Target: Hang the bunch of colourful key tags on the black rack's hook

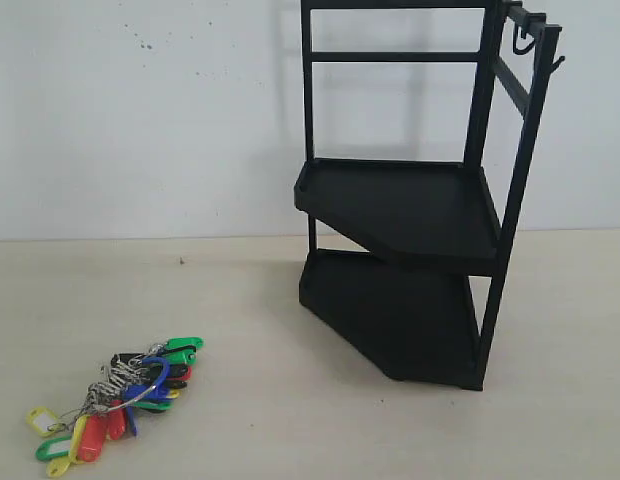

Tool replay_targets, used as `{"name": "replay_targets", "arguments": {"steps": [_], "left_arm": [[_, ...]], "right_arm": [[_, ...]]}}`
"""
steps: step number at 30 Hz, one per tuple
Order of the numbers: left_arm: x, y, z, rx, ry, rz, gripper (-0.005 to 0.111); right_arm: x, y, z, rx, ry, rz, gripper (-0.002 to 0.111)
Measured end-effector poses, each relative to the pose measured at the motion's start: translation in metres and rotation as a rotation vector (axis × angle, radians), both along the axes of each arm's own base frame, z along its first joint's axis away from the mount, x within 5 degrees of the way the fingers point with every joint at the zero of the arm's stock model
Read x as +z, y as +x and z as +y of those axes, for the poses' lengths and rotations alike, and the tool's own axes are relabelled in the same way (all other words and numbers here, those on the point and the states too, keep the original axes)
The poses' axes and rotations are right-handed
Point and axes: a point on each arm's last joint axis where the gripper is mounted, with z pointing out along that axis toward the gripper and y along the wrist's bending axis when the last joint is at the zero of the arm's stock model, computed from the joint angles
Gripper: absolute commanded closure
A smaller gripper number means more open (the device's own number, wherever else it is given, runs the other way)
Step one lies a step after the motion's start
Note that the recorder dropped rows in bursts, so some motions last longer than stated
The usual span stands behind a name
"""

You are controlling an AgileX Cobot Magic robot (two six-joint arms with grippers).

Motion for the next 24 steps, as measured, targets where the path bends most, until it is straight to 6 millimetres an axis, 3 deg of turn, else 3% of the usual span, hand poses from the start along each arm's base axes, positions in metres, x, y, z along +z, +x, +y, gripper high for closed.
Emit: {"name": "replay_targets", "arguments": {"steps": [9,16,19,24], "left_arm": [[0.0,0.0,0.0,0.0,0.0,0.0,0.102],[0.0,0.0,0.0,0.0,0.0,0.0,0.102],[0.0,0.0,0.0,0.0,0.0,0.0,0.102],[0.0,0.0,0.0,0.0,0.0,0.0,0.102]], "right_arm": [[0.035,0.002,-0.003,-0.029,0.007,-0.383,0.108],[0.049,-0.002,-0.004,-0.041,0.016,-0.543,0.108],[0.056,-0.005,-0.005,-0.044,0.1,-0.631,0.108],[0.086,-0.019,-0.004,0.017,0.278,-0.894,0.108]]}}
